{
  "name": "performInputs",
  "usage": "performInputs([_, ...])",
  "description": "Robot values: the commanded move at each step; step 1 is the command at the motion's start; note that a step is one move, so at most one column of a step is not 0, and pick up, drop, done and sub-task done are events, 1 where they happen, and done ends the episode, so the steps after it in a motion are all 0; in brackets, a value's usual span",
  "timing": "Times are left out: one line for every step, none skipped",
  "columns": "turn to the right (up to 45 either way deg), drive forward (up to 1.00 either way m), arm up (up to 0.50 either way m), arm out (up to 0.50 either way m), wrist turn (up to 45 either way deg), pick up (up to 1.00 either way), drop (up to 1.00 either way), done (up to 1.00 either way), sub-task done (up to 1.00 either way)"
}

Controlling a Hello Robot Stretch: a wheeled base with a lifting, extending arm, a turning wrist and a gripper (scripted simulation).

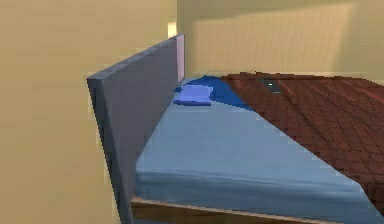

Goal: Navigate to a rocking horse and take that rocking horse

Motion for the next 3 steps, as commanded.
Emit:
performInputs([-36.0, 0.00, 0.00, 0.00, 0.0, 0.00, 0.00, 0.00, 0.00])
performInputs([0.0, 0.35, 0.00, 0.00, 0.0, 0.00, 0.00, 0.00, 0.00])
performInputs([45.0, 0.00, 0.00, 0.00, 0.0, 0.00, 0.00, 0.00, 0.00])
